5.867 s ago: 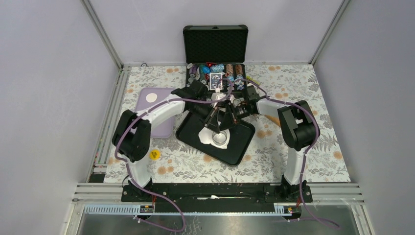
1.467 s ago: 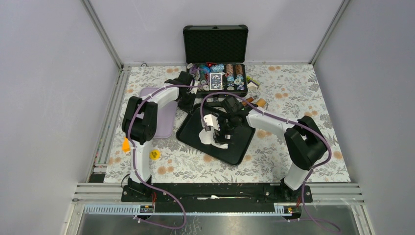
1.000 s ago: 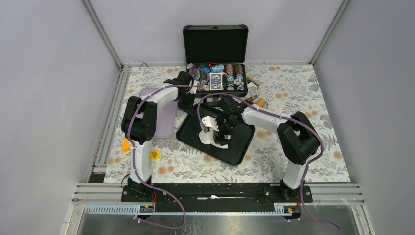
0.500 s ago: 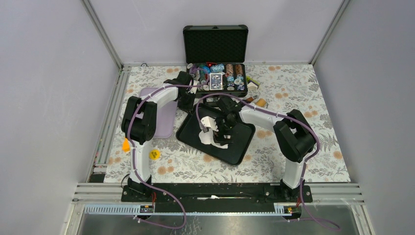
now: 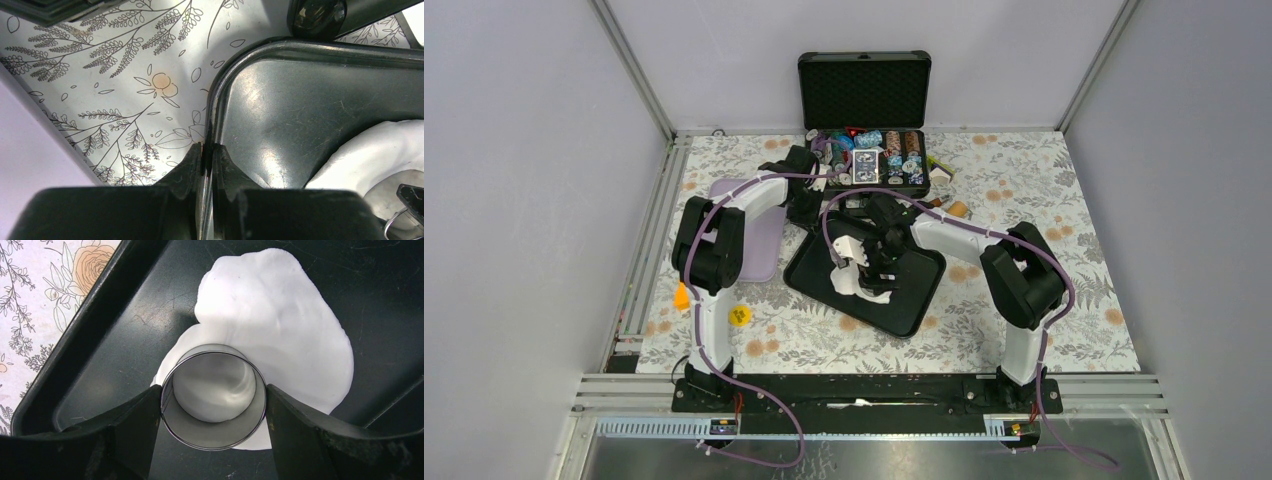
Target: Roll out the dumpling wrappers from the dough
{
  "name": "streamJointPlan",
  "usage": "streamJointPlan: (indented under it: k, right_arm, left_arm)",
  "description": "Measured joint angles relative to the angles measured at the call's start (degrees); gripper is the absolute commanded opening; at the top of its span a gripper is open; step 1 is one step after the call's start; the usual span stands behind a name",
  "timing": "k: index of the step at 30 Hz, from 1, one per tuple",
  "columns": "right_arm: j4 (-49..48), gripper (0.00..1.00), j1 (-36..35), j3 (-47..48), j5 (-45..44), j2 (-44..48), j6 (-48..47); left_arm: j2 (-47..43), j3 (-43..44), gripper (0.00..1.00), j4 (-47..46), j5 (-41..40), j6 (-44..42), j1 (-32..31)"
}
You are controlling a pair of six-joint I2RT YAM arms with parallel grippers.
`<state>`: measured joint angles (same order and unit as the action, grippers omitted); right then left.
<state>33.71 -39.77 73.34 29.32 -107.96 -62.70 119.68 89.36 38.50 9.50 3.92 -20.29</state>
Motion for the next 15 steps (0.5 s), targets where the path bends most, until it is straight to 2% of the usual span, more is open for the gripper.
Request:
streamJointPlan:
  k: [5,15]
  right_arm:
    - [-0.44,0.55,0.00,-0.17,-0.22,-0.02,1.27]
    - [-8.28,0.52,-0.42,-6.21,-1.49,3.21,6.69]
  left_arm:
    - [-0.37,-0.63,0.00,-0.66,-0.07,0.07,0.00]
    - [-0.72,-1.03,0.00,-1.07,-0.72,0.66,0.00]
